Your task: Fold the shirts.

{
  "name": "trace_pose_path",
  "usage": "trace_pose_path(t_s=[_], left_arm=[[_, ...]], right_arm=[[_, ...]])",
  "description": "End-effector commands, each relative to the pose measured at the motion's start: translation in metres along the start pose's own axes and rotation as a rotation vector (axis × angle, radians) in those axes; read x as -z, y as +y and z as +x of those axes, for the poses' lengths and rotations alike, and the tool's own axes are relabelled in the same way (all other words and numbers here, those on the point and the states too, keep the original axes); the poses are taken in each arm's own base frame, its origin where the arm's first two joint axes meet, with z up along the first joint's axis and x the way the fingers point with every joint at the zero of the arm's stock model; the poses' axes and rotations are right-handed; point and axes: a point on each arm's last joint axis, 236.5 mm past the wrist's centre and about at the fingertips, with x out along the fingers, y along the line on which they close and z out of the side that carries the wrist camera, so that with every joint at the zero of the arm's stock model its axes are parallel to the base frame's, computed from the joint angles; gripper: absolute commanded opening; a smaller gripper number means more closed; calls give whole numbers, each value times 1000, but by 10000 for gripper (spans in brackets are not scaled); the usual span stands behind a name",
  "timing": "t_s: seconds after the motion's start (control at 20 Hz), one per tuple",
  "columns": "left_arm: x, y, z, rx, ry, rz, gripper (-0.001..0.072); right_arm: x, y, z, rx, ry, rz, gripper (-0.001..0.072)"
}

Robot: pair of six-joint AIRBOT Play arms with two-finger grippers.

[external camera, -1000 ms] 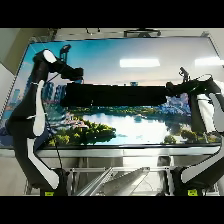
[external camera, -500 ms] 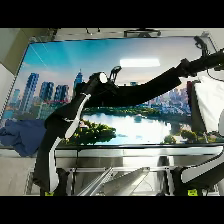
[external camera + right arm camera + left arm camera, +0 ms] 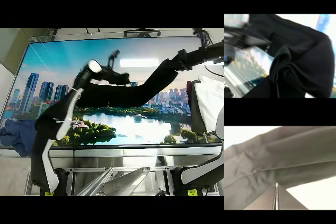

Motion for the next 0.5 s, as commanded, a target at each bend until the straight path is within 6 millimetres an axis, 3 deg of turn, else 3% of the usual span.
trace_pose_path(t_s=[0.0, 0.15, 0.25, 0.35, 0.45], left_arm=[[-41, -25, -157, 7, -150, 71, 17], [-64, -26, -309, -123, -397, 108, 23], [-59, -27, -384, -214, -516, 119, 24], [-48, -26, -433, -283, -605, 122, 24], [-34, -21, -454, -291, -655, 118, 24]], right_arm=[[-17, 53, 57, -47, -38, -81, 17], [-27, 112, 144, -100, -93, -153, 17], [-25, 159, 216, -174, -157, -181, 18], [-7, 197, 292, -241, -215, -224, 18], [21, 204, 372, -235, -266, -204, 20]])
